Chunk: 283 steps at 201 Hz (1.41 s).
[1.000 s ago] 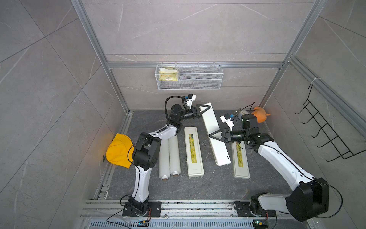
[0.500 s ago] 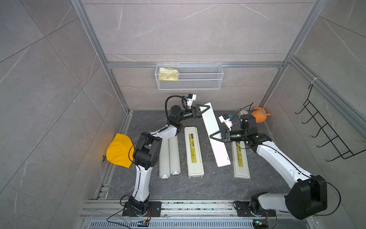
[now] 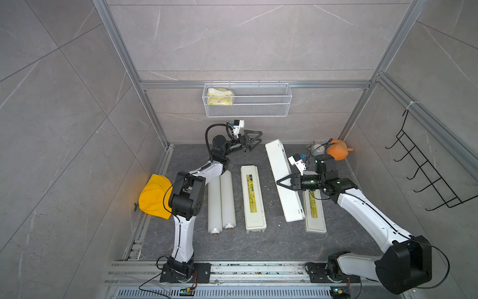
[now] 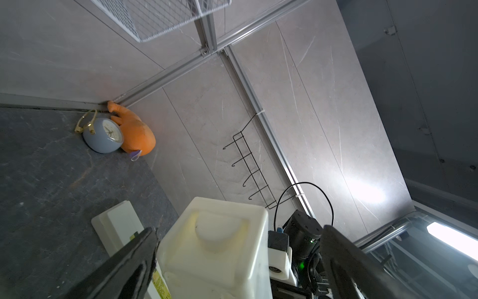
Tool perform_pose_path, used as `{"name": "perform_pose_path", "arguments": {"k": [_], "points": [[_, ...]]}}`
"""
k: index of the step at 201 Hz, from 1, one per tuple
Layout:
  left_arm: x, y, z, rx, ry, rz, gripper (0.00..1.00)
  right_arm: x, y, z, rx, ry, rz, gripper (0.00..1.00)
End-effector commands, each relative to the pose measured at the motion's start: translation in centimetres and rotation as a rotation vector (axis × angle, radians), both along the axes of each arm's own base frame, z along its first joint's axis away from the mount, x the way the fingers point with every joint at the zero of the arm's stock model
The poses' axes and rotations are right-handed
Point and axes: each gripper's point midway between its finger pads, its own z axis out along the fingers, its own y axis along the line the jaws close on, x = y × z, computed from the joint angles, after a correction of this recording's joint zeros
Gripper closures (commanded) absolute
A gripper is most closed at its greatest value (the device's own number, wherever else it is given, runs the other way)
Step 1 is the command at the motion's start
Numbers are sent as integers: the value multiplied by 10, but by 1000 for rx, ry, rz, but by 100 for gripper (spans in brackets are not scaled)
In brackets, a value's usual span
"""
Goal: Put plastic wrap rolls into dispensers
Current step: Place the plastic wrap cutting box at the center of the board.
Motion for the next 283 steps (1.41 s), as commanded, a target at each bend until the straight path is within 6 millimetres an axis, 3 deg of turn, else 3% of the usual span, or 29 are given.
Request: {"name": "perform_pose_path", "arguments": {"k": [1,48,90,133,157,165,181,199,249,283], "points": [[-10,25,37,22,-104,94,0,13,-18,-26,-150,48,-116,100],[-14,49,-23,255,13,268,0,55,-50,-90,-426,177,-406,100],[-40,77,-76,537,108,365,1,72,-37,-137,-601,226,-486,100],[-63,119,-129,888,241,472,5,81,-25,-169,-748,232,-532,100],[-74,134,-157,1008,306,488,8,81,-14,-178,-796,222,-516,100],[-78,137,-166,1047,324,481,9,81,-13,-182,-812,225,-508,92],[-85,136,-180,1106,357,449,11,78,-11,-186,-822,234,-495,68],[-93,131,-189,1166,368,417,11,75,-8,-186,-818,237,-471,60],[-115,131,-213,1386,446,368,17,70,-6,-161,-791,194,-430,30],[-131,141,-228,1541,512,353,21,64,-10,-141,-775,147,-425,25]]}}
